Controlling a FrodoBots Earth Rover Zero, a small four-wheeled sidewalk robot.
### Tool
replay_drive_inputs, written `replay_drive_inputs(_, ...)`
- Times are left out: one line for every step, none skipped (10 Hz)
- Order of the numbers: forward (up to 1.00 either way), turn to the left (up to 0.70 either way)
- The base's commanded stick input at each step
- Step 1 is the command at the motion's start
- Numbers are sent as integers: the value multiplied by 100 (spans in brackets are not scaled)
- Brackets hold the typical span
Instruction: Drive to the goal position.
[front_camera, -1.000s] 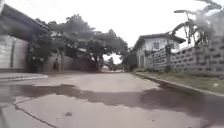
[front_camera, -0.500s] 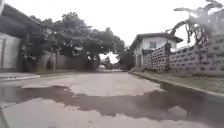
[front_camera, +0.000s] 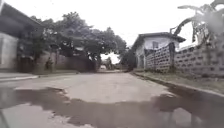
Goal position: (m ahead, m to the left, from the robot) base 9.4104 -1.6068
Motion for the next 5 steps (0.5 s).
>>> replay_drive_inputs(70,-4)
replay_drive_inputs(70,0)
replay_drive_inputs(70,-4)
replay_drive_inputs(70,-20)
replay_drive_inputs(70,-31)
